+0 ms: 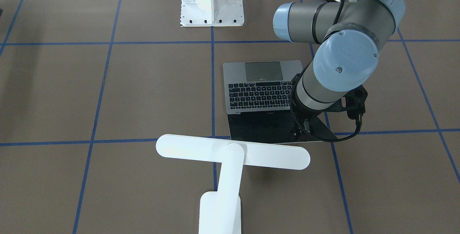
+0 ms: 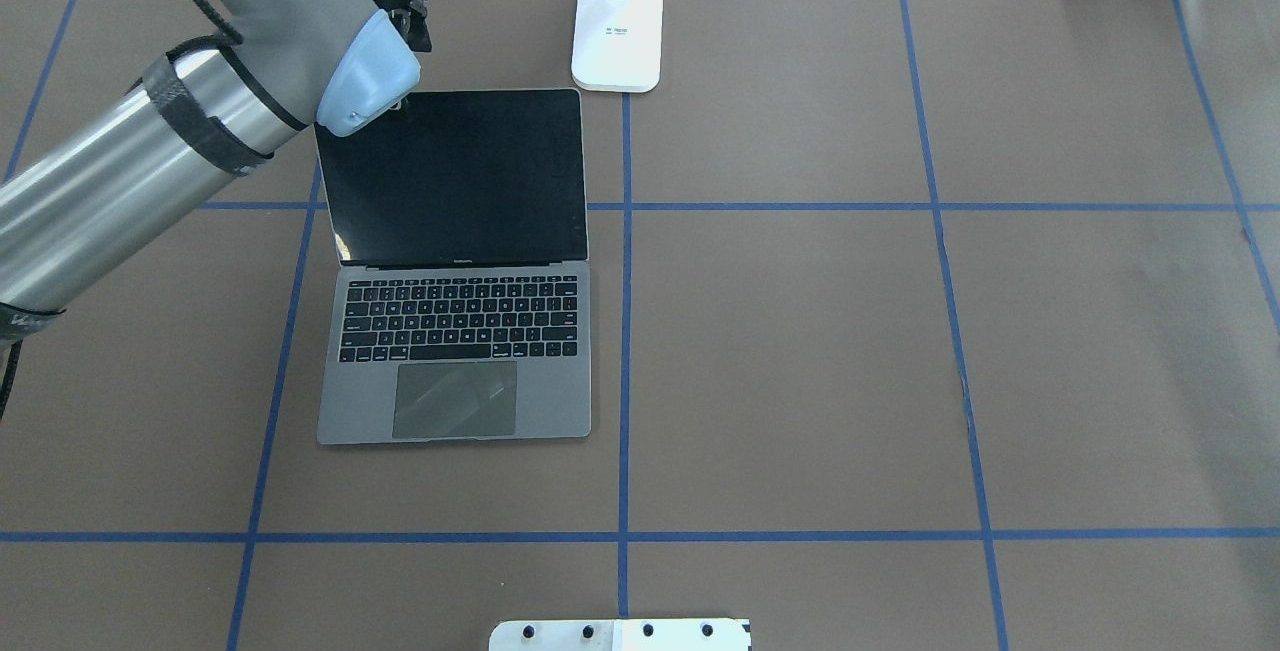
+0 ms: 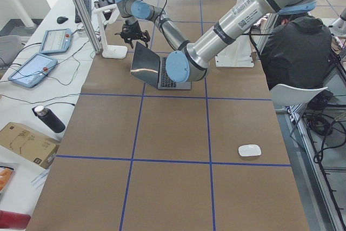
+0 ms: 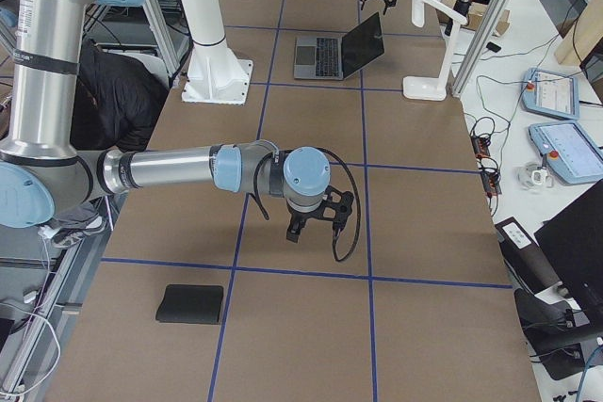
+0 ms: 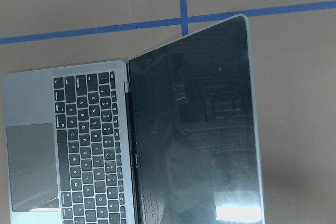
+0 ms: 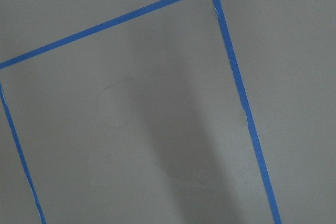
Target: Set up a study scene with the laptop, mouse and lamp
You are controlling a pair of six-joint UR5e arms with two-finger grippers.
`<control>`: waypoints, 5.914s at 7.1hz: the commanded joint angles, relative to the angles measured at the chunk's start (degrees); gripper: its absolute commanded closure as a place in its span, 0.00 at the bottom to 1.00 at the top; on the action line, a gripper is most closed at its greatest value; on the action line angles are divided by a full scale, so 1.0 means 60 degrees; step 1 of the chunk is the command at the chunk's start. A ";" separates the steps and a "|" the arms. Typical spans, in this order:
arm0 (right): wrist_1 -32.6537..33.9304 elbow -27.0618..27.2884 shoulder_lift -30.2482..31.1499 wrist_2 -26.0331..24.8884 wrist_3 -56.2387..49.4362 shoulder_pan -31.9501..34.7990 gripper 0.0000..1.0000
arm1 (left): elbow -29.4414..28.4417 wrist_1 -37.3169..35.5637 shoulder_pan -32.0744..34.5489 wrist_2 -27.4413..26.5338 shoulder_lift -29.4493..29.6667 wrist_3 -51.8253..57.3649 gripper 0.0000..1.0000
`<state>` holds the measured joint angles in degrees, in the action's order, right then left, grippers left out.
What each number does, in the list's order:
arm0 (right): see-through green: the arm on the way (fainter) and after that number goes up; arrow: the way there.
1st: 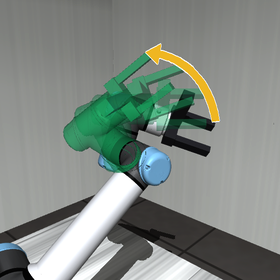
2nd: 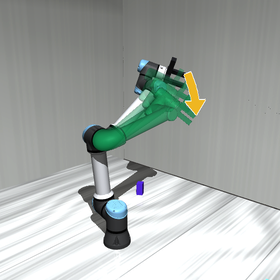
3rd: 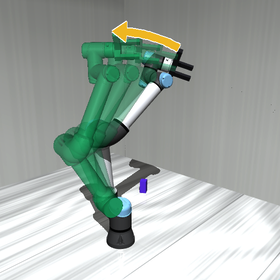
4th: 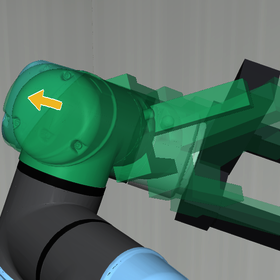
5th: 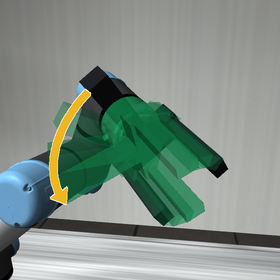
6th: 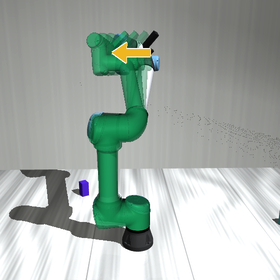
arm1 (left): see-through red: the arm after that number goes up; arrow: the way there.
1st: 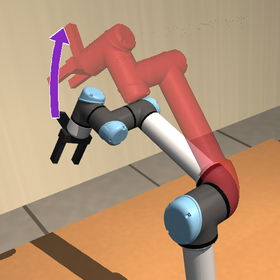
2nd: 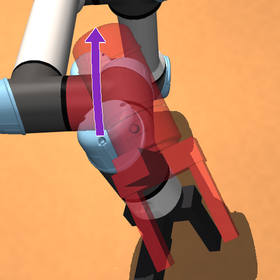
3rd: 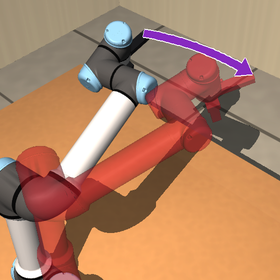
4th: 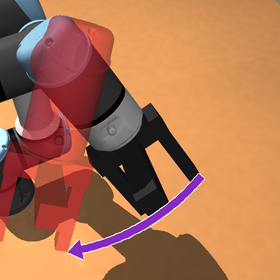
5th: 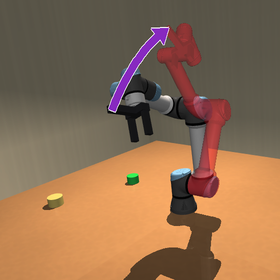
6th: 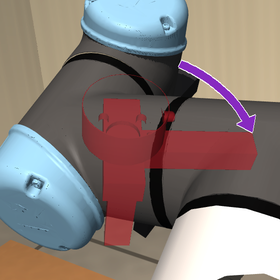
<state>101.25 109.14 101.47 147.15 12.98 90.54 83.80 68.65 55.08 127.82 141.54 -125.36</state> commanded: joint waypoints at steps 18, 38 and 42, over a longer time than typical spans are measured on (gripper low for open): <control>-0.1861 -0.3541 0.0489 0.0114 -0.8168 -0.1817 0.01 | 0.4709 0.0878 0.0517 -0.1118 -0.3477 1.2375 0.00; -0.1098 -0.4640 0.1662 -0.0691 -1.2374 -0.2243 0.01 | 0.5179 0.1947 0.0459 -0.1133 -0.5016 1.3335 0.00; -0.0401 -0.4495 0.1677 -0.0706 -1.2418 -0.2258 0.53 | 0.5179 0.1932 0.0458 -0.1133 -0.5002 1.3321 0.00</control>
<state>95.90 81.42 111.69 142.98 -61.32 76.97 114.85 80.31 57.84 121.03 111.48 -45.37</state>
